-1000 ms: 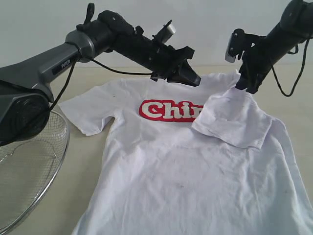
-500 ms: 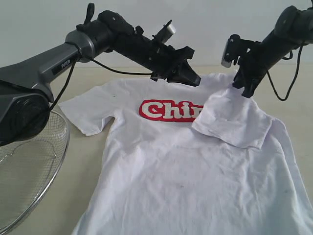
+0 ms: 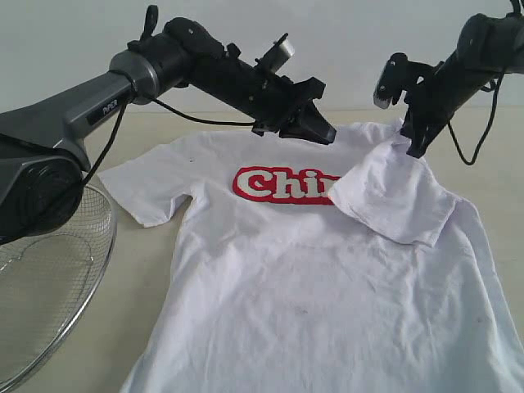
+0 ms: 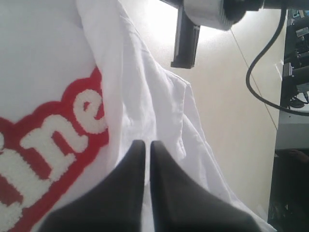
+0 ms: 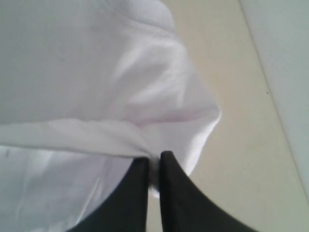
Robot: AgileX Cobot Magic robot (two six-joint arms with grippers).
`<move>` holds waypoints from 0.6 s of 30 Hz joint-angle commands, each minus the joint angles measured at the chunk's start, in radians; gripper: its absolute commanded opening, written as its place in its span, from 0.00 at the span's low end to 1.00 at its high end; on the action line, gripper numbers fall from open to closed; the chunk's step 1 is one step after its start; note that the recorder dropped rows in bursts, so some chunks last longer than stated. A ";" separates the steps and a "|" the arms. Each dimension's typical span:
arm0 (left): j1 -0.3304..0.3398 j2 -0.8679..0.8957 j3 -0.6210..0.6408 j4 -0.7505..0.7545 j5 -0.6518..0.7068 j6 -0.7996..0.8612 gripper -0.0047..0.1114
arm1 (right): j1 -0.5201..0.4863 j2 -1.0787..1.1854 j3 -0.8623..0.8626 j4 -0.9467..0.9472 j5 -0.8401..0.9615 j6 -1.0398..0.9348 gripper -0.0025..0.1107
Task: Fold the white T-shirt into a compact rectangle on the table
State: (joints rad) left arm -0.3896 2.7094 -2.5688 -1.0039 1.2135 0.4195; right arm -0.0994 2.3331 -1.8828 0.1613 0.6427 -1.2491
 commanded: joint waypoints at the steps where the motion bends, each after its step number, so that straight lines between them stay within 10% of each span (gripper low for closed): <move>1: -0.004 -0.016 -0.007 -0.001 0.008 -0.008 0.08 | -0.010 -0.005 -0.003 -0.018 -0.037 0.028 0.02; 18: -0.004 -0.016 -0.007 -0.001 0.008 -0.008 0.08 | -0.012 -0.005 -0.003 -0.171 -0.109 0.154 0.02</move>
State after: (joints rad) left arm -0.3896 2.7094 -2.5688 -1.0039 1.2135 0.4195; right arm -0.1032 2.3331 -1.8828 0.0329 0.5512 -1.1255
